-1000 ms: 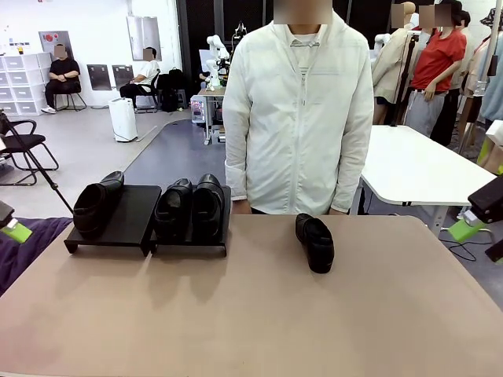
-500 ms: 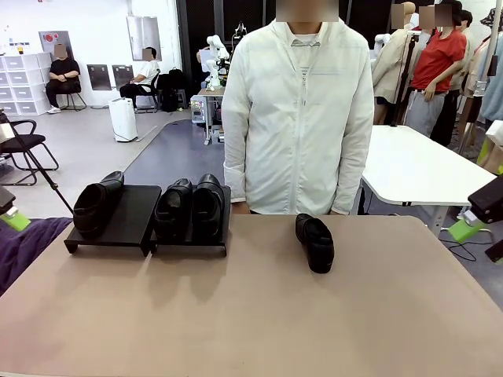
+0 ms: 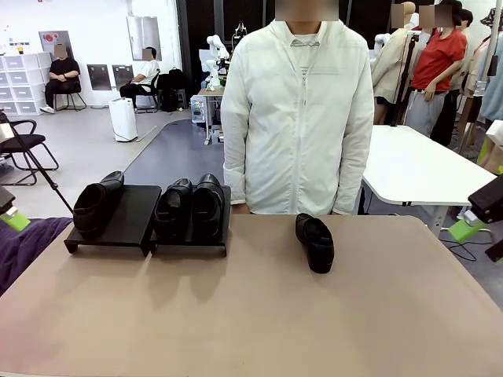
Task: Organize the shoes by placing them on the stand.
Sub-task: Pick up one Shoe and place it in the middle of the table.
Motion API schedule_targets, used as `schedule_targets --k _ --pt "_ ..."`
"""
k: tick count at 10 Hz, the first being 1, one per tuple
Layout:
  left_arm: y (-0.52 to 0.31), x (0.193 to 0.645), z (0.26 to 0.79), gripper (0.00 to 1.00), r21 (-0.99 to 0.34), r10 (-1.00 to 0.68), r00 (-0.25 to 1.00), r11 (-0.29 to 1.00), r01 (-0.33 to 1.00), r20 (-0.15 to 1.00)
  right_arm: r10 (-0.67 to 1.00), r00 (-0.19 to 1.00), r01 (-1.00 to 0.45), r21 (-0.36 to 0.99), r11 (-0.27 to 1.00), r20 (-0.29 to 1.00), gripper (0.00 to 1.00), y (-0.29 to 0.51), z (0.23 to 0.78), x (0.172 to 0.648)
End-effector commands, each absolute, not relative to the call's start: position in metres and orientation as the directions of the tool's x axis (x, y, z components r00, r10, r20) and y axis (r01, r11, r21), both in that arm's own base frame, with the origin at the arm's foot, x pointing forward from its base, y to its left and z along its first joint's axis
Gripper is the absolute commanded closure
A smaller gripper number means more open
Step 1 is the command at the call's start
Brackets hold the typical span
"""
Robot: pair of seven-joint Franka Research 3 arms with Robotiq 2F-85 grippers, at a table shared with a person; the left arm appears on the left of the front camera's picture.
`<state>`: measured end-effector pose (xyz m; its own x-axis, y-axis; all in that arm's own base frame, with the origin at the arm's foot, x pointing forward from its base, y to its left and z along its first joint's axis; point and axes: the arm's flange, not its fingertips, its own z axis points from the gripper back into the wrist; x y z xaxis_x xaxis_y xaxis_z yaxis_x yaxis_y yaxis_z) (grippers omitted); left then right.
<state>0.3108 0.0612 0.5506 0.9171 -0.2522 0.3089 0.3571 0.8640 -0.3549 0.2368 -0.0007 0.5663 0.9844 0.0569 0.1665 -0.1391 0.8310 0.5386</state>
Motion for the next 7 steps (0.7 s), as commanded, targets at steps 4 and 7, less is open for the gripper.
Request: schedule_targets --k 4,7 --pt "0.063 0.309 0.55 0.0 -0.354 -0.255 0.919 0.865 0.356 0.302 0.084 0.985 -0.138 0.399 0.907 0.151 0.0 0.061 0.552 0.353" --pt "0.063 0.309 0.55 0.0 -0.354 -0.255 0.919 0.865 0.356 0.302 0.167 0.959 -0.194 0.102 0.976 0.227 0.0 0.164 0.49 0.474"
